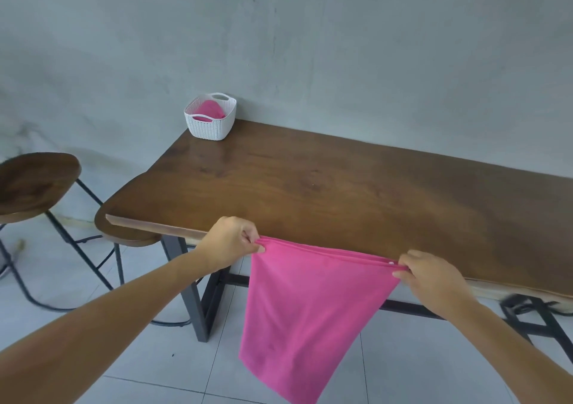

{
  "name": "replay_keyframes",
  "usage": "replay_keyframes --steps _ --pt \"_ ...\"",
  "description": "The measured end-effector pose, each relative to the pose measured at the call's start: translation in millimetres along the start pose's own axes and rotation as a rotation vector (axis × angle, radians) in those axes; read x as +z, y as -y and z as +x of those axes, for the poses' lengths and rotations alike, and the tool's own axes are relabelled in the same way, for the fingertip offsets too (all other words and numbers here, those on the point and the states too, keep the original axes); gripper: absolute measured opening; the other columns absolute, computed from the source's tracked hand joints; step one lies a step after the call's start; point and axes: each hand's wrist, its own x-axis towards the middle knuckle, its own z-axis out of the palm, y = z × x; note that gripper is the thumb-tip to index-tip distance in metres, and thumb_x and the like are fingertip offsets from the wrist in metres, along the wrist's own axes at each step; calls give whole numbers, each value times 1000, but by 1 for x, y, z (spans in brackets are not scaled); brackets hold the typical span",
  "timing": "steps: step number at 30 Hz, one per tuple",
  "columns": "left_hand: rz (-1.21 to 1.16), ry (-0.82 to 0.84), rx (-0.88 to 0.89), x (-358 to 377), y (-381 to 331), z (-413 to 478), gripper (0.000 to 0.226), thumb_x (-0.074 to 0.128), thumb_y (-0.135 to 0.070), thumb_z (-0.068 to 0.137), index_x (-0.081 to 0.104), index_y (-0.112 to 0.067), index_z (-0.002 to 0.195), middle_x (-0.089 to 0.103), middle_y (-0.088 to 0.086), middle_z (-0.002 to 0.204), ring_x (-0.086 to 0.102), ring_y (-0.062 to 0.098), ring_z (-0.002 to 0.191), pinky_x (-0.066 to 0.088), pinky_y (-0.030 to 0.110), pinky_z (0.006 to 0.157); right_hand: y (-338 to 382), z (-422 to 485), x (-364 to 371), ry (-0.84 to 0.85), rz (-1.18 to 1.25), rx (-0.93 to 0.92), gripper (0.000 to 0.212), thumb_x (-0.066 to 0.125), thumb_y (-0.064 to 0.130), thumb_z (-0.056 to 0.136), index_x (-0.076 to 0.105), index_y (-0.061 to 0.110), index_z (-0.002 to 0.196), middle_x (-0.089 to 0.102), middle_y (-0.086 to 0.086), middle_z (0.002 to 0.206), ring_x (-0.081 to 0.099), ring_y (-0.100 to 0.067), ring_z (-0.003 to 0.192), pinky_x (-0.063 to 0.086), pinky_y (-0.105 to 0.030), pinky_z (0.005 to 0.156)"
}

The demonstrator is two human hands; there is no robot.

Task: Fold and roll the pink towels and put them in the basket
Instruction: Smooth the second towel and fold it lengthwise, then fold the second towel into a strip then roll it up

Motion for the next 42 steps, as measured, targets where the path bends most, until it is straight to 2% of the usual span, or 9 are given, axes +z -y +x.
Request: replay_keyframes --steps 8,12,19,23,27,34,36,39,42 --pt "-60 25 12 3 -3 -13 25 92 -23 72 68 -20 63 71 -8 73 67 11 73 56 29 71 3 -8 -2 -10 -46 43 19 54 40 101 60 26 90 50 10 87 53 -13 81 36 -29 64" --pt "-105 37 28 6 -5 -15 24 91 -21 73 69 -20 65 72 -8 73 68 11 71 57 35 74 1 -13 2 -5 -52 69 20 55 41 101 61 26 90 51 10 86 54 -12 79 42 -29 65" --pt "-196 43 -7 11 -7 -15 29 96 -27 66 70 -14 63 72 -8 70 66 10 67 54 26 66 6 -26 10 -65 153 177 17 57 34 100 60 27 85 53 11 84 53 -5 72 37 -25 58" --pt "-232 30 -15 14 -11 -13 29 94 -21 68 69 -9 64 68 -15 63 57 1 57 42 12 57 5 -28 16 -89 146 207 17 58 36 99 61 27 85 52 14 81 53 -4 70 37 -26 57" --pt "-237 26 -6 19 -14 -5 28 93 -14 70 66 -11 63 66 -18 61 58 0 56 42 11 57 5 -29 17 -81 147 241 22 63 43 95 59 30 78 54 14 74 51 -3 68 34 -24 55" --pt "-294 -31 -69 29 -11 17 30 92 -13 71 63 -11 63 69 -11 65 60 0 58 42 11 58 0 -27 30 -192 362 295 25 74 34 90 58 30 71 56 15 69 53 -5 65 34 -24 56" --pt "-361 -44 -115 32 -10 24 31 92 -16 71 64 -7 66 71 -3 70 61 4 62 46 16 61 -1 -25 32 -256 451 300 23 73 30 91 59 30 72 57 15 70 54 -8 66 37 -25 57" --pt "-548 -51 -168 38 -13 34 30 89 -11 76 62 2 72 73 14 81 71 21 77 56 26 67 -8 -17 36 -331 583 307 18 66 29 95 61 32 79 62 14 76 58 -5 76 40 -27 61" --pt "-618 -81 -229 48 -20 48 28 87 -8 78 61 2 77 74 16 85 75 30 85 63 45 76 -17 -5 42 -346 656 321 14 62 31 98 60 33 84 64 15 82 60 -5 84 45 -30 67"
